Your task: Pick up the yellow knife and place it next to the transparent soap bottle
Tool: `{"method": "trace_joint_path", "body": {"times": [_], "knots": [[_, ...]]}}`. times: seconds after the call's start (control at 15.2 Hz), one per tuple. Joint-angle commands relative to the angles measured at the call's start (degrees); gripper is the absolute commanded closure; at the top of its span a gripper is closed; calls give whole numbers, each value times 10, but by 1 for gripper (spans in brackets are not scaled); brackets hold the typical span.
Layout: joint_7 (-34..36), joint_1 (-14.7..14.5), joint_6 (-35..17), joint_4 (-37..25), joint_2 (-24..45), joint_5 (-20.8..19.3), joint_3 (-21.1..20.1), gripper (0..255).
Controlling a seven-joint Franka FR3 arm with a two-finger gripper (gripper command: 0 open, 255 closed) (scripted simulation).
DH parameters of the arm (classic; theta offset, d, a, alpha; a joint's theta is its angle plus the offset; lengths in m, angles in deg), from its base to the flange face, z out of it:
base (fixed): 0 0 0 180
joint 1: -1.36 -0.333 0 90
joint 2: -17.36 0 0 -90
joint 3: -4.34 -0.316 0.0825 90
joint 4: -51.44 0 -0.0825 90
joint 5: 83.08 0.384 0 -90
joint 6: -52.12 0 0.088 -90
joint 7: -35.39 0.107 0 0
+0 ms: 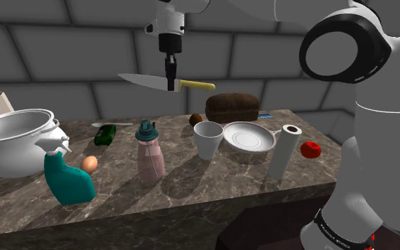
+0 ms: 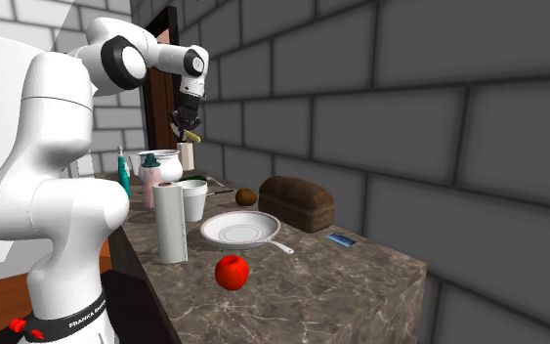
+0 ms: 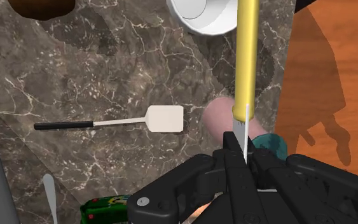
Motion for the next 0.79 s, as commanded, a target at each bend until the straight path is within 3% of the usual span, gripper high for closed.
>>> {"method": "trace_joint_path", "body": {"times": [0.0, 0.73], "knots": [[-2, -4, -17, 21, -4, -2, 0, 255], [-18, -20, -107, 126, -18, -8, -1, 255]]}}
